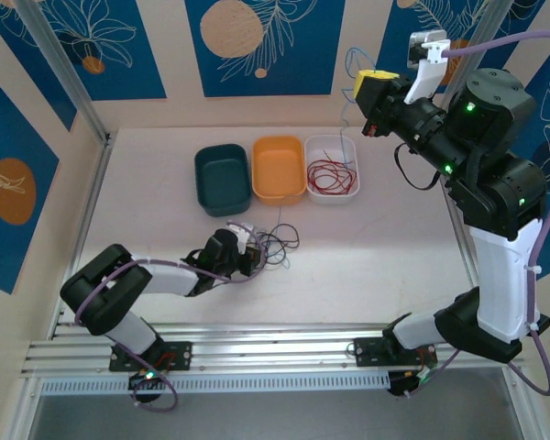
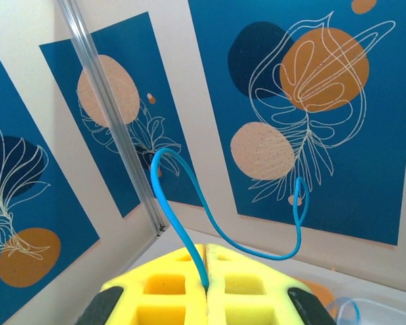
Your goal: Untangle the cables
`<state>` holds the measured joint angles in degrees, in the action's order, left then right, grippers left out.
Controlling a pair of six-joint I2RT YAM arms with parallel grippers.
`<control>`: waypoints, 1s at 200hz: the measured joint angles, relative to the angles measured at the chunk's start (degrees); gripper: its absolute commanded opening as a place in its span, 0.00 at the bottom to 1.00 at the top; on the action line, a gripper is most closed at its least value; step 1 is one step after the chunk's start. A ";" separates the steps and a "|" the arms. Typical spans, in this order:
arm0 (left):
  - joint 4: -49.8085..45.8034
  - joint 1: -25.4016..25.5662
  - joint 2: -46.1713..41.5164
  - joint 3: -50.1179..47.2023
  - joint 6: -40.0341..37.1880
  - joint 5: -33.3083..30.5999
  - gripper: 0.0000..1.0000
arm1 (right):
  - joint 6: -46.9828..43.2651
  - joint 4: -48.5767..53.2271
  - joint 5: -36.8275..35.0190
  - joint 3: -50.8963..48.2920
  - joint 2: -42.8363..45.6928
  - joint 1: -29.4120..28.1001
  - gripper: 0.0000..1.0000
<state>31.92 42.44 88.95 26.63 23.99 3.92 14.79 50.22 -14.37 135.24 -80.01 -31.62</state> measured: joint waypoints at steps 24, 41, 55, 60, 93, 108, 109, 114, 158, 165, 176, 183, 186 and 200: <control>-1.97 0.00 -3.52 -0.90 0.02 0.02 0.00 | 0.11 0.07 0.22 -0.96 -0.94 1.27 0.00; -4.50 0.00 -8.96 -1.40 -0.02 0.00 0.00 | 0.35 0.20 1.25 -1.01 -2.78 2.45 0.00; -7.21 0.00 -14.62 -1.53 -0.07 -0.44 0.00 | 0.74 0.31 2.54 -1.01 -4.76 3.52 0.00; -8.33 0.00 -16.96 -1.53 -0.09 -0.81 0.00 | 1.03 0.35 3.10 -0.98 -5.55 3.93 0.00; -15.76 0.00 -29.59 -1.53 -0.52 -3.87 0.02 | 2.78 0.72 7.21 0.15 -11.37 6.69 0.00; -19.10 -0.02 -33.68 -1.53 -0.52 -5.07 0.02 | 3.58 0.68 8.94 0.94 -13.86 7.61 0.00; -19.26 -0.02 -33.86 -1.53 -0.52 -5.11 0.02 | 3.65 0.68 9.09 0.98 -14.05 7.67 0.00; -20.33 -0.04 -34.99 -1.53 -0.50 -5.40 0.02 | 3.76 0.68 9.70 1.20 -14.91 7.87 0.00; -26.80 -0.04 -40.57 -1.53 -0.48 -6.16 0.06 | 4.81 0.48 13.07 4.72 -22.93 8.94 0.00; -27.28 -0.04 -41.05 -1.53 -0.48 -6.19 0.06 | 4.81 0.48 13.33 5.35 -24.50 9.03 0.00; -27.78 -0.04 -41.57 -1.53 -0.50 -6.32 0.05 | 4.81 0.55 13.42 6.38 -26.86 9.14 0.00; -28.04 -0.04 -41.77 -1.53 -0.50 -6.56 0.05 | 4.81 0.63 13.53 6.95 -28.26 9.16 0.00; -28.13 -0.04 -41.81 -1.53 -0.48 -6.62 0.05 | 4.81 0.68 13.60 7.15 -28.94 9.16 0.00; -28.22 -0.04 -41.88 -1.53 -0.48 -6.97 0.05 | 4.81 1.03 13.75 7.98 -31.89 9.16 0.00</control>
<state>3.70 42.39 47.07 25.10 23.51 -3.05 19.59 51.24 -0.62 143.22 -111.90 -22.46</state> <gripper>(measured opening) 0.057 0.050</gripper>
